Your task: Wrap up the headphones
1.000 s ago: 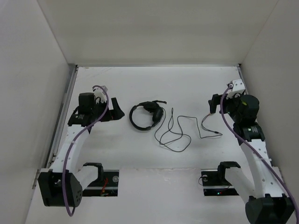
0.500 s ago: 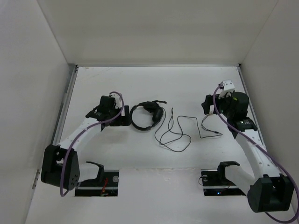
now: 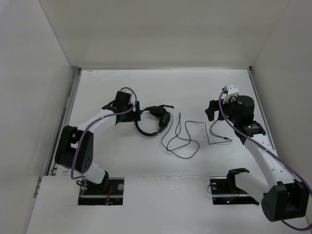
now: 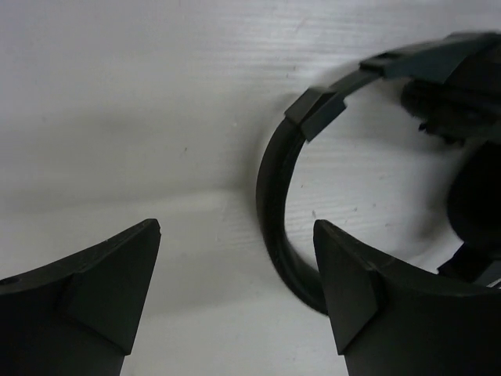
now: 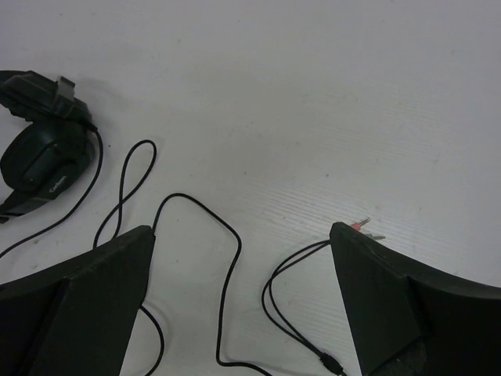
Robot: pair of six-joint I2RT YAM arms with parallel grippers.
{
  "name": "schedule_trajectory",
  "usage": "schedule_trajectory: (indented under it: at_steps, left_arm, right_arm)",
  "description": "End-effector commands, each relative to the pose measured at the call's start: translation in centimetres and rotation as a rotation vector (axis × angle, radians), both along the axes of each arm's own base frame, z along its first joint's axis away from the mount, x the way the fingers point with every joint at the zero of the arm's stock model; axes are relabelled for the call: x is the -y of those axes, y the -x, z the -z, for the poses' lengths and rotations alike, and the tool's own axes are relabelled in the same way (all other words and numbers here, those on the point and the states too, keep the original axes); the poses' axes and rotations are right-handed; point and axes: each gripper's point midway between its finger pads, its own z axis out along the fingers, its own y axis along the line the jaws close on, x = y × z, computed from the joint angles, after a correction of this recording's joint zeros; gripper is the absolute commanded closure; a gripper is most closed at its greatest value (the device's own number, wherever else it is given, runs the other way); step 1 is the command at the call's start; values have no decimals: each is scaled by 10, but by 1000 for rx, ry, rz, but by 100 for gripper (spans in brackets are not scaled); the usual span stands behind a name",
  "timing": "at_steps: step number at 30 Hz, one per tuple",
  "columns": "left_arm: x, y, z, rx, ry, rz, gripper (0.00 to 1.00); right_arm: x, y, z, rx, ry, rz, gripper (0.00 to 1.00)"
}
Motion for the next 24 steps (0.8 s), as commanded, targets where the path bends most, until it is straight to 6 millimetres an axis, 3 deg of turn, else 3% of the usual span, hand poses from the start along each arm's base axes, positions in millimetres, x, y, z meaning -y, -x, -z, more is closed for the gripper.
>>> schedule_trajectory:
  at_steps: [1, 6, 10, 24]
  left_arm:
    - [15, -35, -30, 105, 39, -30, 23]
    - [28, -40, -22, 73, 34, -14, 33]
    - [33, -29, -12, 43, 22, -14, 35]
    - [19, 8, 34, -55, -50, -19, 45]
  right_arm:
    - [10, -15, -31, 83, -18, 51, 0]
    - [22, -17, -31, 87, -55, 102, 0]
    - [35, -18, -33, 99, -58, 142, 0]
    - [52, -27, -31, 98, -106, 209, 0]
